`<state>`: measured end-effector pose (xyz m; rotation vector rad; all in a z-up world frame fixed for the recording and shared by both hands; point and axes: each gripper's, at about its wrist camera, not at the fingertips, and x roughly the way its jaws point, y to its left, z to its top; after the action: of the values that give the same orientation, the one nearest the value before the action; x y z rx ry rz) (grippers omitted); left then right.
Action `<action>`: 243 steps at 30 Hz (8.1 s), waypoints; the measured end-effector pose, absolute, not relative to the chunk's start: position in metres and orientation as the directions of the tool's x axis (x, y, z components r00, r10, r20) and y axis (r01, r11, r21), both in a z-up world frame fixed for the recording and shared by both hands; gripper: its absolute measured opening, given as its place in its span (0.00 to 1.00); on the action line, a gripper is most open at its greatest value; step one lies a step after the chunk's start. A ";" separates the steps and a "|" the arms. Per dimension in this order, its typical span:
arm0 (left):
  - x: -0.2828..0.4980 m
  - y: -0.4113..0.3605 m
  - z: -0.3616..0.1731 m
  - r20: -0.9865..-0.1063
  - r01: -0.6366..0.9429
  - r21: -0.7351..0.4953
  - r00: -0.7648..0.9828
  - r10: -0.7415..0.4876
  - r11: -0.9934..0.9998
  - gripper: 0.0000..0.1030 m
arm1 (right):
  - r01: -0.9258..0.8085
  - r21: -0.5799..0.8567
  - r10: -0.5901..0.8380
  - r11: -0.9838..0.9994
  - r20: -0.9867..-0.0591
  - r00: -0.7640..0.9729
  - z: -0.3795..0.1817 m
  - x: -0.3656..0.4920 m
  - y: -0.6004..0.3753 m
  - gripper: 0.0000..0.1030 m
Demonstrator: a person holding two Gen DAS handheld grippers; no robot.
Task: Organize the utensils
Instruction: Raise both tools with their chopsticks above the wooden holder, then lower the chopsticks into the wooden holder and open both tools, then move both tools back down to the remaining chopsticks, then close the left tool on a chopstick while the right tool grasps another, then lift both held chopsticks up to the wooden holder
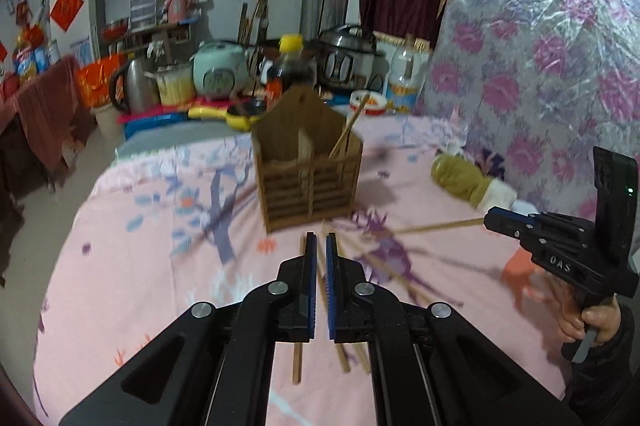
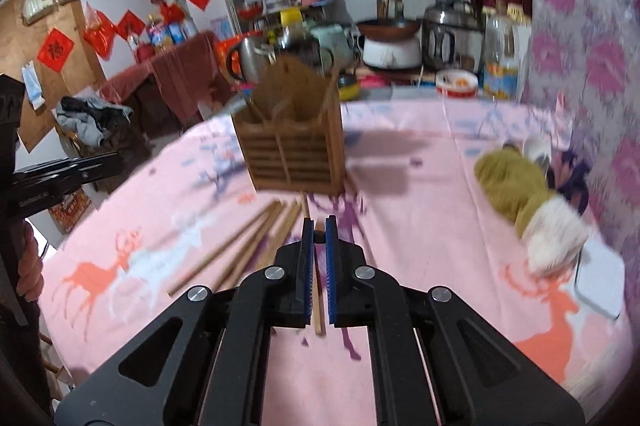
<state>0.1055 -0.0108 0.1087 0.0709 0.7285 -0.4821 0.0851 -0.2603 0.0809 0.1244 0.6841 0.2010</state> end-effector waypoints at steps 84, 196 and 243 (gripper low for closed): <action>0.207 0.022 0.128 -0.549 0.232 -0.199 0.779 -0.304 0.952 0.94 | -0.049 0.292 0.158 0.955 -0.365 0.918 0.142 0.166 -0.275 0.94; 0.112 0.043 -0.058 -0.839 0.268 -0.152 0.473 -0.268 0.951 0.09 | -0.201 0.117 0.206 0.973 -0.833 0.513 -0.045 0.094 -0.228 0.06; 0.191 -0.013 0.118 -0.636 0.345 -0.151 0.684 -0.358 0.926 0.06 | -0.170 0.188 0.246 0.967 -0.543 0.803 0.111 0.136 -0.241 0.06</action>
<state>0.1910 -0.0134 0.1180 -0.0196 0.7165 -0.3941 0.1360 -0.2406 0.1111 0.1323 0.5986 0.2233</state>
